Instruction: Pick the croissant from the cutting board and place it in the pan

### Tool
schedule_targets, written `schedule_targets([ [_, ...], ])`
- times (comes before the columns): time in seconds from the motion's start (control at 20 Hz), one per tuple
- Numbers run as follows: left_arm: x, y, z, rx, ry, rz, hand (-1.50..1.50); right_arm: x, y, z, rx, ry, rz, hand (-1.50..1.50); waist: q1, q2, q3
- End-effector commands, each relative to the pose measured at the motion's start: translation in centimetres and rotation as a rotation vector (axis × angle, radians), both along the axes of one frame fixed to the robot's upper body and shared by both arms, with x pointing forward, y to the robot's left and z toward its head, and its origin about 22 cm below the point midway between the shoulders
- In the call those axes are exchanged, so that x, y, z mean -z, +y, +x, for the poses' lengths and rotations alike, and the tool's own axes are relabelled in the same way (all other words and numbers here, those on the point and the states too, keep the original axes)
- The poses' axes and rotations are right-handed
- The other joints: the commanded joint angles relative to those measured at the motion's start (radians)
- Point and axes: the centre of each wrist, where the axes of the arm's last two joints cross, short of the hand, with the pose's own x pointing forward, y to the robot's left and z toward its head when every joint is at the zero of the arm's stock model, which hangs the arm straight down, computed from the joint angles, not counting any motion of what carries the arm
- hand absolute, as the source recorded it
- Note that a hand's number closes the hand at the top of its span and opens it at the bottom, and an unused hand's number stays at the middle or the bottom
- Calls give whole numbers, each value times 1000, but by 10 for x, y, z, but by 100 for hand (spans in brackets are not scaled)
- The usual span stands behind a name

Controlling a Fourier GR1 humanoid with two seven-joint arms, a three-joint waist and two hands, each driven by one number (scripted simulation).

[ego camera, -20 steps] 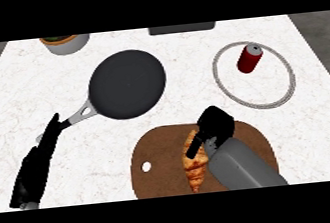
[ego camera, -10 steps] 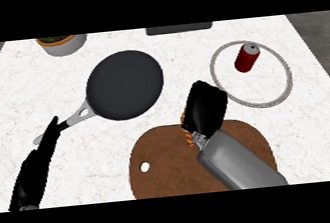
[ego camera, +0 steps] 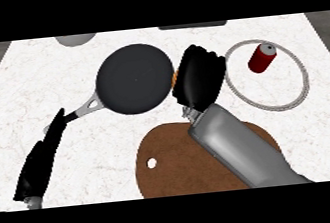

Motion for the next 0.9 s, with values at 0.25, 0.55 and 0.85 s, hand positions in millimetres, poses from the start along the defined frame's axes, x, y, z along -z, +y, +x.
schedule_targets([
  [0.25,-12,-8,16,59,-26,-14,0,-18,-4,45,205,17,278,150,59,27,2],
  [0.55,-20,-20,22,93,-63,-9,0,14,-24,69,218,102,315,150,93,42,3],
  [0.85,-14,-31,22,129,-33,0,0,23,-29,89,186,279,279,150,130,51,3],
])
